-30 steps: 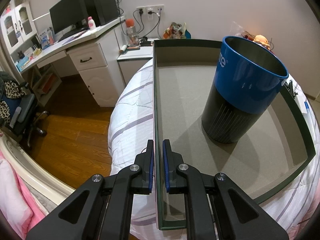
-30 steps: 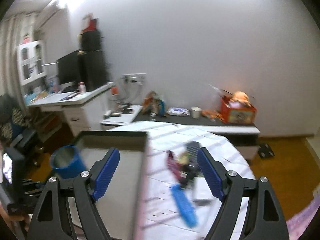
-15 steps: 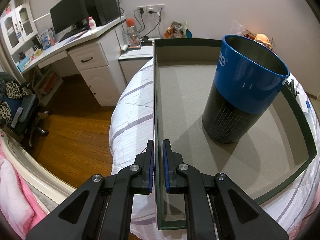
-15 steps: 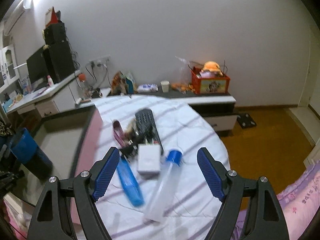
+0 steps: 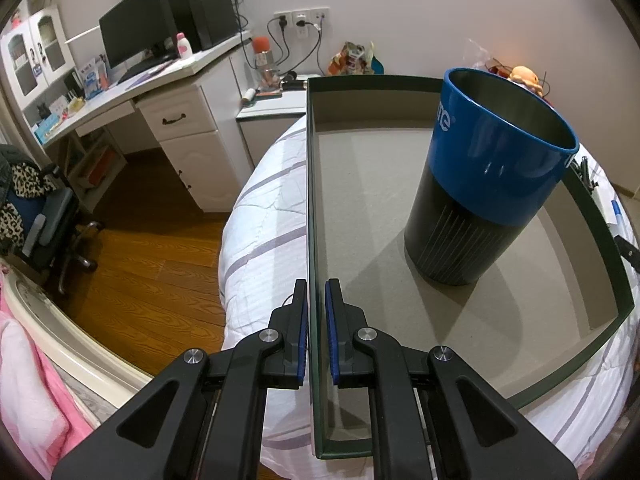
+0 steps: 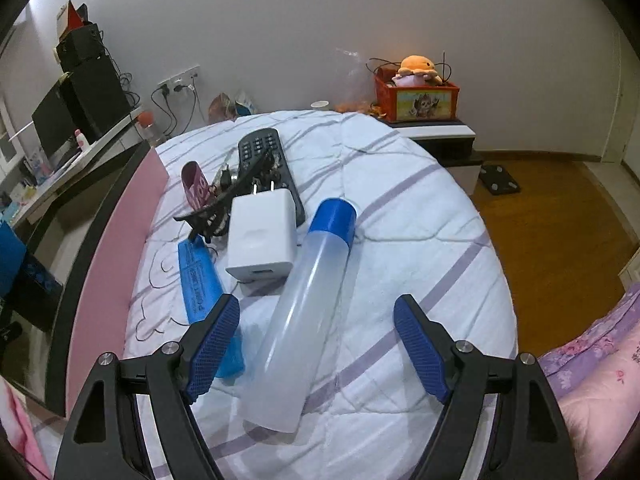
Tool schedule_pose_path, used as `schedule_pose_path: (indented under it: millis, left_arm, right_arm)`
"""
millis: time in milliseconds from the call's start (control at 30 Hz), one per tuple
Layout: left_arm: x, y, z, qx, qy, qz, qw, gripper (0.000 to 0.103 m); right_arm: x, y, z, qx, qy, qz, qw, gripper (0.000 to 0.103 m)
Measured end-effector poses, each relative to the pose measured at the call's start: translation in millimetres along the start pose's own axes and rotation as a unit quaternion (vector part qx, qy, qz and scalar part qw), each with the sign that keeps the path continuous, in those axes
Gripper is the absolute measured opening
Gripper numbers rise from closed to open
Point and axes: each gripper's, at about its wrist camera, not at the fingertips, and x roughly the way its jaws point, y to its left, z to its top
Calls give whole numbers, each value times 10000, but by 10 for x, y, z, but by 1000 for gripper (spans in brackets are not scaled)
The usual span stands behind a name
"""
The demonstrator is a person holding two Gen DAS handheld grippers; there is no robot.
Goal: Organize rigid objects
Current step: 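Move the right gripper to the clear bottle and grasp it, then carry the clear bottle with the right gripper and release it in the tray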
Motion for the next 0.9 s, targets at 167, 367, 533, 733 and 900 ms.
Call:
schedule_pose_path:
  millis: [167,367,533,733,900]
  left_arm:
    - [-9,5,-3,3,-2,8,10000,8]
    - [-2,4,3,0,3,8,10000,8]
    - [-2,2,4,3,5,-2,10000,8]
    - [-32,11,-3,3,4,-21,10000,8]
    - [-29,26,4,0,10,-34,10000,8]
  right_arm:
    - [18,-29,19,-229,46,-123,9997,41]
    - [-40,-136,10,-109,-11,47,9999,27]
    - [-113,-94,17,-145,-76,89,9998,27]
    - [-161,-68,60,-164,-153,114,9997,27]
    - [-160,-48,61,-148,-128,145,9997,27]
